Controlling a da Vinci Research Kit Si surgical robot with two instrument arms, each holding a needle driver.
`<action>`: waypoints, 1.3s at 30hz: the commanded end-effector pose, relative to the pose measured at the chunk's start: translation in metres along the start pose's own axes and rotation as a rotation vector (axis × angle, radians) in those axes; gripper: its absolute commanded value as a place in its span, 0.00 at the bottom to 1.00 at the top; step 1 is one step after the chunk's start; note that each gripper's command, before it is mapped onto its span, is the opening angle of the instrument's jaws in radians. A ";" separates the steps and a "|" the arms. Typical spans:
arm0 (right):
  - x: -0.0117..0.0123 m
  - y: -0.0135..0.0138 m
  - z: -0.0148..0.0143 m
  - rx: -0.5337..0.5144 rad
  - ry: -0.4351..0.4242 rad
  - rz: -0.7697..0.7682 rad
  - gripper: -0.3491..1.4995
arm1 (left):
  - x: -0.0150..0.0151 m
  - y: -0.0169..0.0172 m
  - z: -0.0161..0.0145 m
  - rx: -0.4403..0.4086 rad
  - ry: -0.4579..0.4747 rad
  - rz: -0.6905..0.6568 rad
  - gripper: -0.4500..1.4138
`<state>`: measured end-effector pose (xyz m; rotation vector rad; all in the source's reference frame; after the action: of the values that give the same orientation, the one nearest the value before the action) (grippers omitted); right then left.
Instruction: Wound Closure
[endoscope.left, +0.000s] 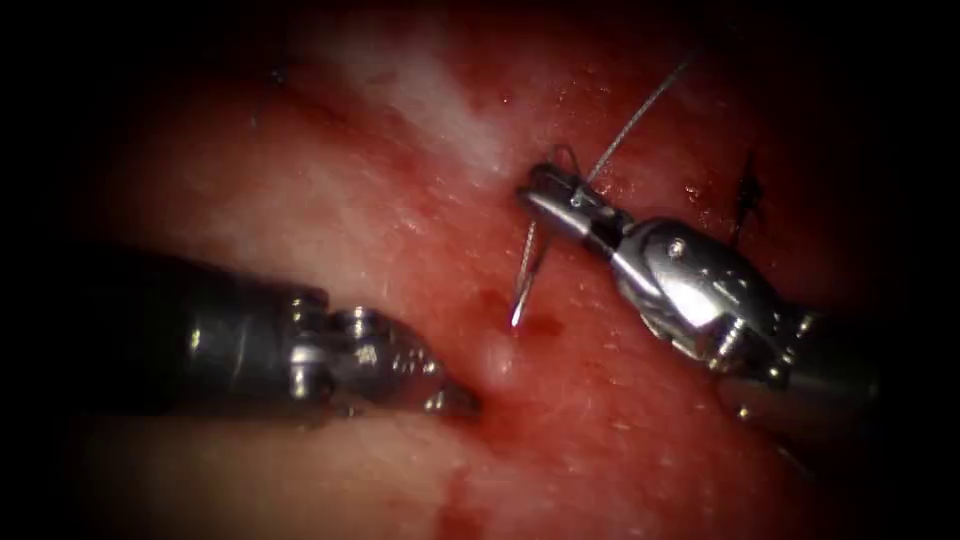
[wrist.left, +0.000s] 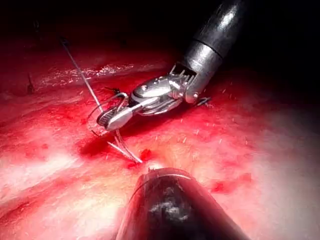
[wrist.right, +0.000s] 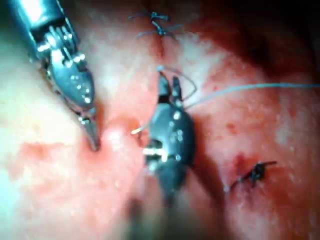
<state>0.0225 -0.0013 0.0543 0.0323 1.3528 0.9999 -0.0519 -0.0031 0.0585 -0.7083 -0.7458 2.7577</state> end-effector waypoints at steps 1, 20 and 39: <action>-0.0004 -0.0005 0.0011 0.014 -0.006 0.019 0.00 | 0.0003 -0.0001 0.0007 -0.001 0.001 0.002 0.00; -0.0036 -0.0030 0.0008 0.148 -0.215 0.367 0.00 | -0.0004 -0.0005 0.0005 -0.005 0.001 0.008 0.00; -0.0043 -0.0030 0.0007 0.211 -0.242 0.385 0.88 | -0.0002 -0.0005 0.0001 -0.006 0.011 0.013 0.00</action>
<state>0.0246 -0.0055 0.0557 0.5602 1.2448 1.1250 -0.0512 -0.0025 0.0585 -0.7300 -0.7506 2.7625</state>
